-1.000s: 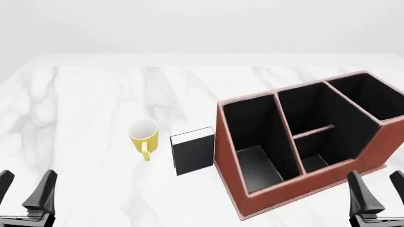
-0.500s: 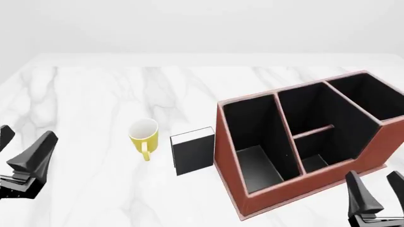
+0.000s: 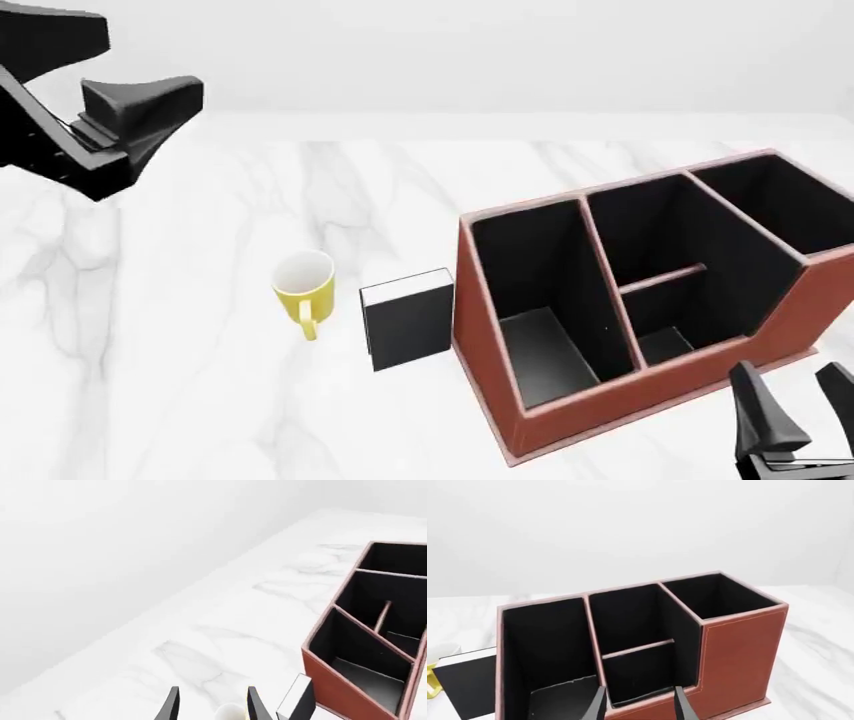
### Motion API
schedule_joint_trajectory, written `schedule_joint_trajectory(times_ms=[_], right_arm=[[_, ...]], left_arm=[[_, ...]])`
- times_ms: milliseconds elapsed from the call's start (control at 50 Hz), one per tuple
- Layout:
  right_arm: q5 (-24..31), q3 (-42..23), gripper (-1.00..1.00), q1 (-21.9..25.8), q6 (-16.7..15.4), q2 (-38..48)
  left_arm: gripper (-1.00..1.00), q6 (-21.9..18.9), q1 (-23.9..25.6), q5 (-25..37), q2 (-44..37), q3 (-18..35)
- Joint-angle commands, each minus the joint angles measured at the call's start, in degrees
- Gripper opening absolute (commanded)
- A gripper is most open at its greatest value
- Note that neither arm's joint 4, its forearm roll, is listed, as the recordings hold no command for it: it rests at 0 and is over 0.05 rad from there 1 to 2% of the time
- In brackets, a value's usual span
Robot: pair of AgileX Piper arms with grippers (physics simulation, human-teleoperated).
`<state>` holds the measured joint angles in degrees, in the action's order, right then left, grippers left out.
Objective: Pick up the book and place it in the back compartment of the caddy.
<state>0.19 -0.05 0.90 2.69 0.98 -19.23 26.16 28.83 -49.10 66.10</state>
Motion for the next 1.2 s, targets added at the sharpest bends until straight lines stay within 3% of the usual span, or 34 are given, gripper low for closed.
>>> schedule_joint_trajectory(times_ms=[20,80,160,280,300,340,440,540,600,680,700,800,840,940,1080,1140,1200], right_arm=[[-0.24,0.01,1.0,0.16,0.17,0.44],[-0.26,0.02,1.0,0.11,0.05,0.37],[-0.31,0.02,1.0,0.14,-0.21,0.46],[0.12,0.02,1.0,-0.08,-0.94,-0.26],[0.1,0.02,1.0,-0.1,-1.11,-0.27],[0.05,0.02,1.0,-0.15,-1.21,-0.25],[-0.21,0.02,1.0,-0.2,-1.19,0.02],[0.06,0.02,1.0,-0.11,-1.05,-0.24],[0.16,0.02,1.0,0.01,-1.02,-0.29],[0.22,0.02,1.0,0.17,-1.01,-0.33],[0.24,0.02,1.0,0.19,-1.02,-0.33],[0.26,0.01,1.0,0.14,-1.1,-0.34],[0.31,0.01,1.0,0.03,-1.13,-0.49],[0.1,0.01,1.0,-0.08,-0.99,-0.19],[0.06,0.01,1.0,-0.05,-0.98,-0.24],[0.06,0.01,1.0,-0.04,-1.03,-0.25],[-0.06,0.01,1.0,-0.05,-0.91,-0.09]], left_arm=[[1.0,-6.55,5.36,15.32,-17.7,29.72],[1.0,-7.91,7.32,19.38,-21.56,36.32],[1.0,-6.65,9.32,23.43,-26.63,42.62],[1.0,-8.35,16.52,28.01,-31.79,44.97],[1.0,-10.33,18.88,28.36,-31.58,43.87],[1.0,-11.0,16.18,30.06,-35.06,47.56],[1.0,-11.9,15.44,35.88,-41.24,54.87],[1.0,-10.98,14.78,37.44,-43.79,56.27],[1.0,-11.04,16.51,35.58,-41.89,48.29],[1.0,-14.11,12.38,29.34,-41.53,41.28],[1.0,-13.31,13.77,29.65,-41.2,39.65],[1.0,-12.26,14.07,27.06,-41.55,37.4],[1.0,-11.47,15.35,25.09,-41.42,33.69],[1.0,-14.19,14.69,21.96,-41.18,28.09],[1.0,-11.57,14.99,19.2,-42.99,26.09],[1.0,-10.82,16.88,17.41,-42.79,22.57],[1.0,-11.12,14.37,15.21,-44.63,20.85]])
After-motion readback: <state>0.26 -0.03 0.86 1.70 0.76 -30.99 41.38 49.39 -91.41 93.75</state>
